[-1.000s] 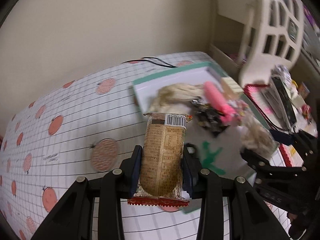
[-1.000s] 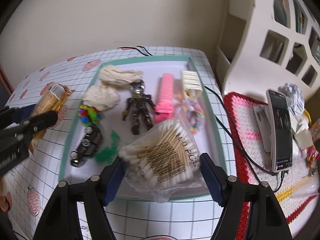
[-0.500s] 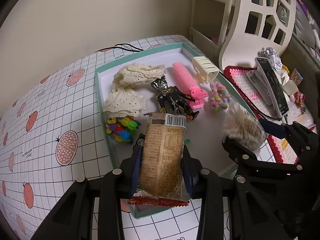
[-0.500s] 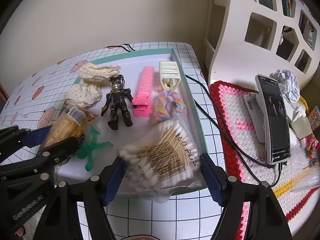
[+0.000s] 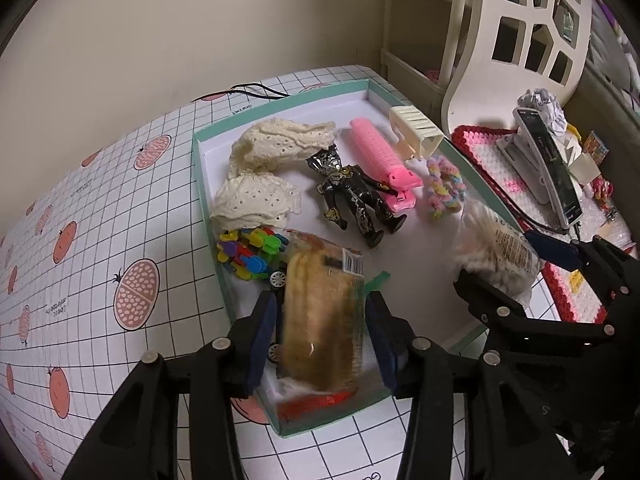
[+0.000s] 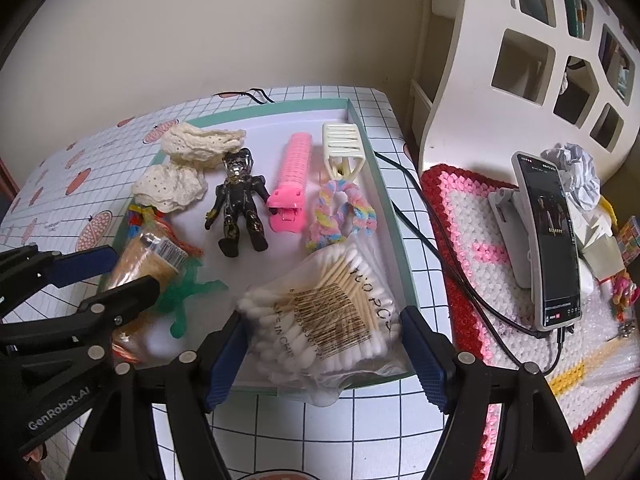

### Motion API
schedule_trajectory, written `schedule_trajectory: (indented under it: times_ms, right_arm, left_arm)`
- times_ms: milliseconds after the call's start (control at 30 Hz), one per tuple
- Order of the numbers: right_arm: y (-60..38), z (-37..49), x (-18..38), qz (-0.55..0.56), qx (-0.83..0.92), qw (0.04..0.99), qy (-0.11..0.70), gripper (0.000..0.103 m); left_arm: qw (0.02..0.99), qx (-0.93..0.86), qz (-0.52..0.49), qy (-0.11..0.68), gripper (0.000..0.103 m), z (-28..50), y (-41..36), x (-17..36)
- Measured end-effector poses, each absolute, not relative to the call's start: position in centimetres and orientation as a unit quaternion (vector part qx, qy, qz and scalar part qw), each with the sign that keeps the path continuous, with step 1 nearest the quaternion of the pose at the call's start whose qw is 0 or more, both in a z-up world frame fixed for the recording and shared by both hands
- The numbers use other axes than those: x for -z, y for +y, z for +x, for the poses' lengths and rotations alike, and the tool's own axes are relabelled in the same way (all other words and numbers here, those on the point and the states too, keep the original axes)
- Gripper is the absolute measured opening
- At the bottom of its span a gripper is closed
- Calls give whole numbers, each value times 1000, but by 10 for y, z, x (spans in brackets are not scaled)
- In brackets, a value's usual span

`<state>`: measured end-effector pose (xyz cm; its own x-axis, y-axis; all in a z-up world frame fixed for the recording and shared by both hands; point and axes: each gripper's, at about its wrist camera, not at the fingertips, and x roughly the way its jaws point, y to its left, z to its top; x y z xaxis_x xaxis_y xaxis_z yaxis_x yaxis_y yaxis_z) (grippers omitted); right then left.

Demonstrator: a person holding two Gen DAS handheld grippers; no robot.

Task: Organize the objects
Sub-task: 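Open the left tool to drop the snack while the right tool releases the swab bag in the box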

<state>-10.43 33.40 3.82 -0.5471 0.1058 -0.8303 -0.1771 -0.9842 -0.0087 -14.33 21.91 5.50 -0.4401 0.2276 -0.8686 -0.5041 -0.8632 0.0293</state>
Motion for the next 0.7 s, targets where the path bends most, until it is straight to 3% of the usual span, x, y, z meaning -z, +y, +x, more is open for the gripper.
schedule_trajectory:
  times_ms: [133, 300, 700]
  right_arm:
    - [332, -103, -41, -464, -882, 79, 37, 79]
    - [332, -100, -44, -456, -885, 78, 44, 87]
    - [329, -92, -43, -460, -883, 68, 67, 102]
  left_arm:
    - [218, -840, -476, 139, 48, -141, 217, -61]
    - [215, -847, -469, 131, 49, -138, 212, -69]
    - [186, -857, -472, 91, 63, -133, 186, -77]
